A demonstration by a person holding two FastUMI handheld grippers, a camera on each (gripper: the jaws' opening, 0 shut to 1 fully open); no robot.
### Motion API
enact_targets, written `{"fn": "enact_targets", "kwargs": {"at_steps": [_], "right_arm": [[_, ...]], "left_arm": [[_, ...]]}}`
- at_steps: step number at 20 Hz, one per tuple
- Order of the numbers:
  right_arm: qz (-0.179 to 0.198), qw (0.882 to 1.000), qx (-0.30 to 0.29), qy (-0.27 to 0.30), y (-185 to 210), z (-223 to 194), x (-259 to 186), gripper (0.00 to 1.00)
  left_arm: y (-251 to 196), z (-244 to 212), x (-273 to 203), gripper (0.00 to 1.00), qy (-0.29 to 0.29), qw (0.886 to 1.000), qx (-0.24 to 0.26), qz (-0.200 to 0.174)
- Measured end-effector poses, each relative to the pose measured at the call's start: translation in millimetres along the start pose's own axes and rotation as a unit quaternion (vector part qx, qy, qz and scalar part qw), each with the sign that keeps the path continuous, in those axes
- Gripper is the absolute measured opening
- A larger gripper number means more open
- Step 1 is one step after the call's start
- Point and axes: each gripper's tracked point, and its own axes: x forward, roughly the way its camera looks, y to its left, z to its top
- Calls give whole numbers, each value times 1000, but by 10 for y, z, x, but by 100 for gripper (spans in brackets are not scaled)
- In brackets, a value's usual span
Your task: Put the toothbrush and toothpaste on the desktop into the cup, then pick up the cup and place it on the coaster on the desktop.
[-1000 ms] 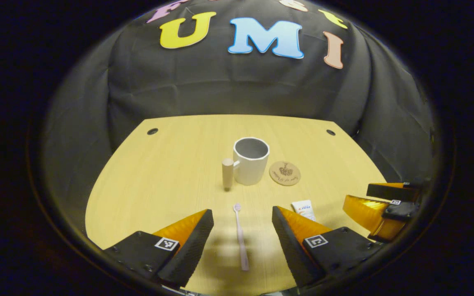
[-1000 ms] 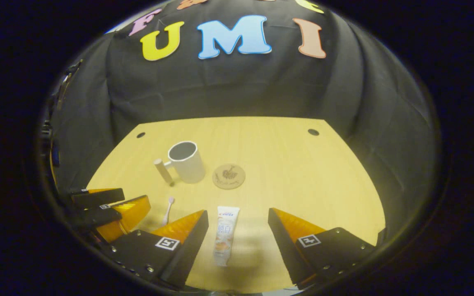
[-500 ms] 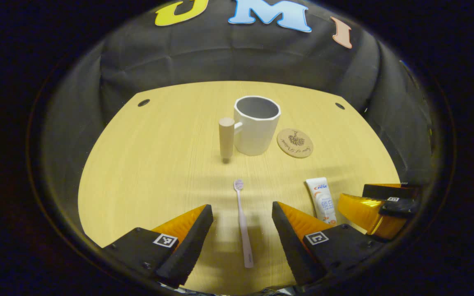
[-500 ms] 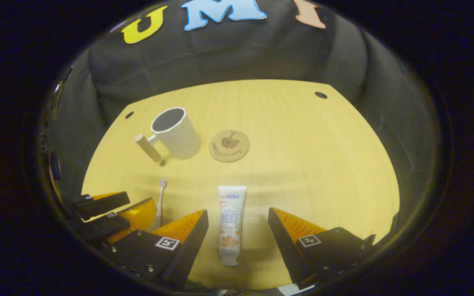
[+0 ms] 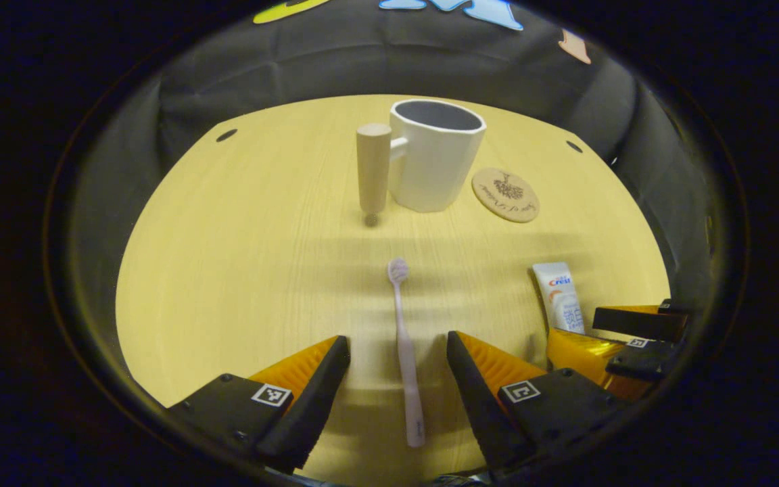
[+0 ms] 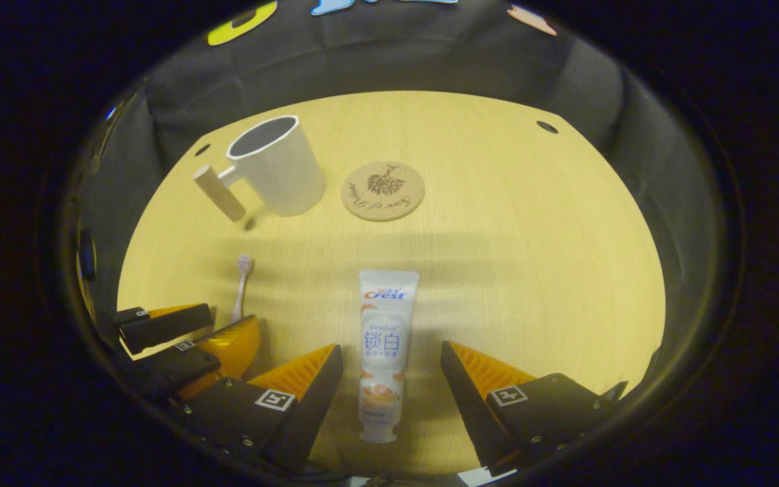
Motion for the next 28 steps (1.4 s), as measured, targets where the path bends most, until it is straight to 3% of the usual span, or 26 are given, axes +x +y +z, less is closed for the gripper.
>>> {"fn": "enact_targets", "kwargs": {"at_steps": [3, 4, 6, 7, 8, 9, 10, 11, 12, 13, 14, 16, 17, 18, 19, 20, 22, 28], "right_arm": [[-7, 1000, -13, 16, 2, -105, 90, 92], [-13, 999, -20, 32, -37, -203, 60, 88], [-14, 999, -24, 32, -8, -207, 96, 93], [-14, 999, -22, 31, -2, -191, 83, 92], [-14, 999, -21, 33, -12, -213, 88, 92], [-16, 999, -21, 34, -15, -208, 83, 92], [-17, 999, -19, 34, -10, -203, 80, 88], [-16, 999, -20, 33, -12, -202, 77, 80], [-13, 999, -19, 31, 3, -198, 95, 79], [-16, 999, -12, 33, 2, -216, 66, 61], [-15, 999, -12, 34, 0, -214, 78, 43], [-16, 999, -10, 34, -5, -213, 119, 43], [-16, 999, -9, 34, 4, -201, 76, 26], [-15, 999, -15, 39, 5, -226, 56, 26], [-12, 999, -21, 43, -6, -208, 39, 26], [-8, 999, -7, 40, 23, -205, 107, 19], [7, 999, 11, 46, 42, -233, 71, 8], [19, 999, 22, 29, 48, -201, 45, 7]], "left_arm": [[44, 24, 54, 100, -6, 1000, 16, 17], [38, 41, 58, 95, -14, 1000, 18, 17], [44, 54, 68, 95, -22, 1000, 10, 18], [50, 47, 61, 86, -24, 999, 5, 20], [66, 52, 70, 100, -28, 999, 4, 22], [79, 52, 72, 94, -29, 999, 2, 24], [78, 55, 73, 91, -28, 999, 4, 25], [102, 72, 69, 81, -31, 999, 4, 24], [133, 86, 63, 79, -32, 999, 1, 28], [173, 81, 64, 72, -36, 999, -3, 34], [208, 85, 63, 54, -38, 998, -9, 39], [248, 87, 46, 22, -41, 998, -19, 39], [252, 91, 47, 21, -35, 998, -17, 40], [243, 77, 48, 15, -27, 999, -11, 42], [235, 84, 42, 16, -25, 999, -5, 46], [240, 83, 65, 7, -19, 999, -7, 50], [232, 81, 63, 7, -19, 999, -8, 50], [220, 106, 61, 7, -30, 999, -8, 40]]}}
